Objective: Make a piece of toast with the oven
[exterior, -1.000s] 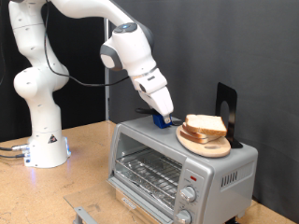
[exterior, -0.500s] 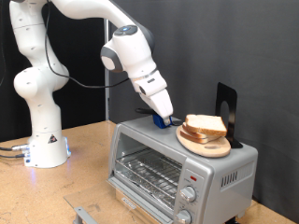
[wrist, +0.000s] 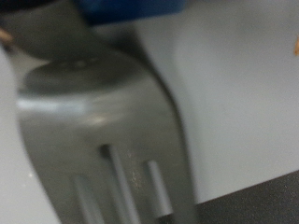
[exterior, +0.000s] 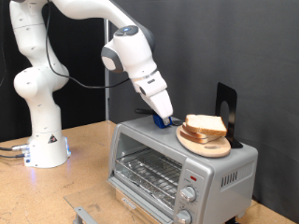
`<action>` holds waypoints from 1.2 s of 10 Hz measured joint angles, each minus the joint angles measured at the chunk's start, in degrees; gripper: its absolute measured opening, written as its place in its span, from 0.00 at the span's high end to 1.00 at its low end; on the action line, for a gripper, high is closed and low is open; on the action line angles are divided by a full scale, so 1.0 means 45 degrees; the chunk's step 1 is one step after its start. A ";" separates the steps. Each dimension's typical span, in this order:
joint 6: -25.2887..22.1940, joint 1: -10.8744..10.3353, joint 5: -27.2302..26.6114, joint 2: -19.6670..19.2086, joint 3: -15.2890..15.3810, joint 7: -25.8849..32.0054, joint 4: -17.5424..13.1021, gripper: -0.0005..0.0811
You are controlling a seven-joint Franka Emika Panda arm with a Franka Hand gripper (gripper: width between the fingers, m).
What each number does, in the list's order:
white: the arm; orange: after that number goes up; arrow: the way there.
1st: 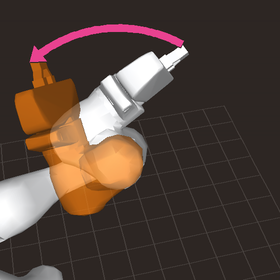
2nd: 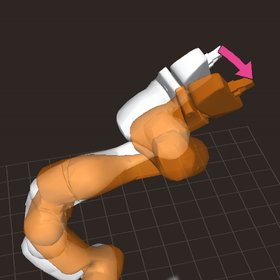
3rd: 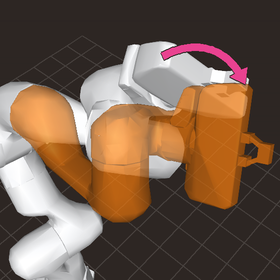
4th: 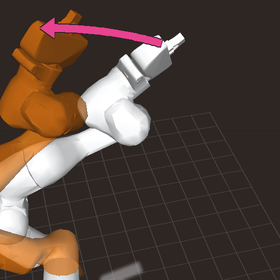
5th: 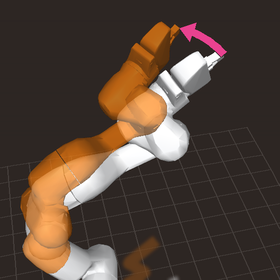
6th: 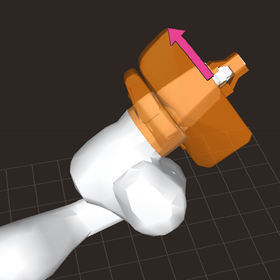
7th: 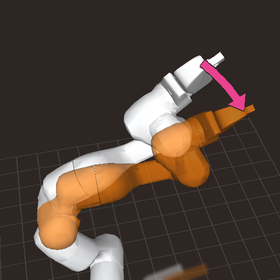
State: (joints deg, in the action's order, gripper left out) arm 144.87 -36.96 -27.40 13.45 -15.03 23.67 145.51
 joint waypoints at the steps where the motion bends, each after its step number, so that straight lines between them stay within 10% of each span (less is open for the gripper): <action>1: 0.0001 0.0000 0.0002 -0.0032 0.0000 -0.0047 -0.0010 0.46; 3: 0.0005 0.0000 0.0003 -0.0051 0.0000 -0.0094 -0.0027 0.60; 12: -0.1967 0.0068 -0.1049 0.1017 -0.0546 0.0371 -0.0915 0.59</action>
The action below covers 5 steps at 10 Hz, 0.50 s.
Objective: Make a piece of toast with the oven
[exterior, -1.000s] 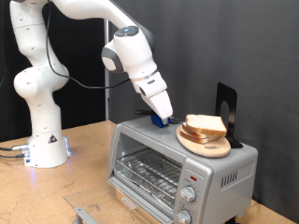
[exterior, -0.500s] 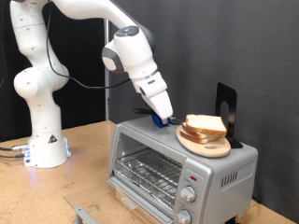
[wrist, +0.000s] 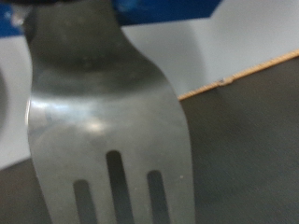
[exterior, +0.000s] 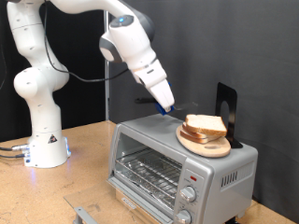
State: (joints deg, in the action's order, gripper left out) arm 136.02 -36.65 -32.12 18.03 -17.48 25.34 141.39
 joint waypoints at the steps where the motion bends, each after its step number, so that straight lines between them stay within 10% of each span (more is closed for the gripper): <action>1: -0.0602 0.0041 0.0000 0.0290 -0.0168 0.0101 -0.0092 0.59; 5: 0.0476 0.0075 -0.1238 0.0582 -0.0306 -0.0072 0.0241 0.59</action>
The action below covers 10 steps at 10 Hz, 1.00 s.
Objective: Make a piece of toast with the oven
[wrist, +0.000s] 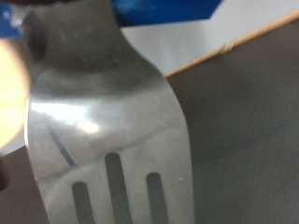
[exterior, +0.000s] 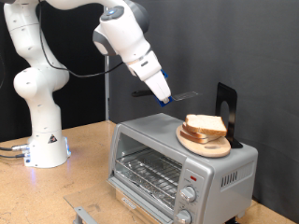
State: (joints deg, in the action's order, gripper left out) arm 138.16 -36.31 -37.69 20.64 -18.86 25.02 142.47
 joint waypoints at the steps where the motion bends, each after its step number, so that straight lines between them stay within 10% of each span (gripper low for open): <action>1: 0.0495 0.0088 -0.0579 0.0359 -0.0109 -0.0025 0.0224 0.59; 10: 0.0837 0.3906 0.0982 0.2440 -0.0705 -0.1257 0.1892 0.59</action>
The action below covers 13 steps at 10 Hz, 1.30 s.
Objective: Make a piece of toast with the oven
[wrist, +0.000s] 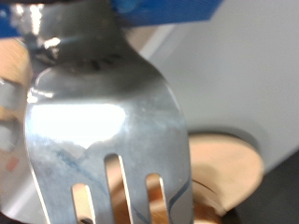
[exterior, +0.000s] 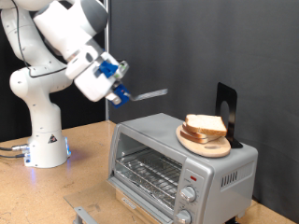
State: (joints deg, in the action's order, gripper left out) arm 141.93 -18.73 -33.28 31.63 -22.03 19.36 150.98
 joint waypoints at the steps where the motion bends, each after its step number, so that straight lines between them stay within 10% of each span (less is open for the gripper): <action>1: -0.0024 0.0307 0.0127 -0.0005 -0.0042 -0.0003 0.0052 0.59; 7: -0.1397 0.0765 0.1446 -0.0145 0.0079 -0.0783 -0.0154 0.59; 13: -0.5242 0.0940 0.3761 -0.2010 0.1050 -0.4220 -0.2898 0.60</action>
State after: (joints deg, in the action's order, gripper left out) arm 118.34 -14.50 -16.35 22.58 -17.31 0.37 137.94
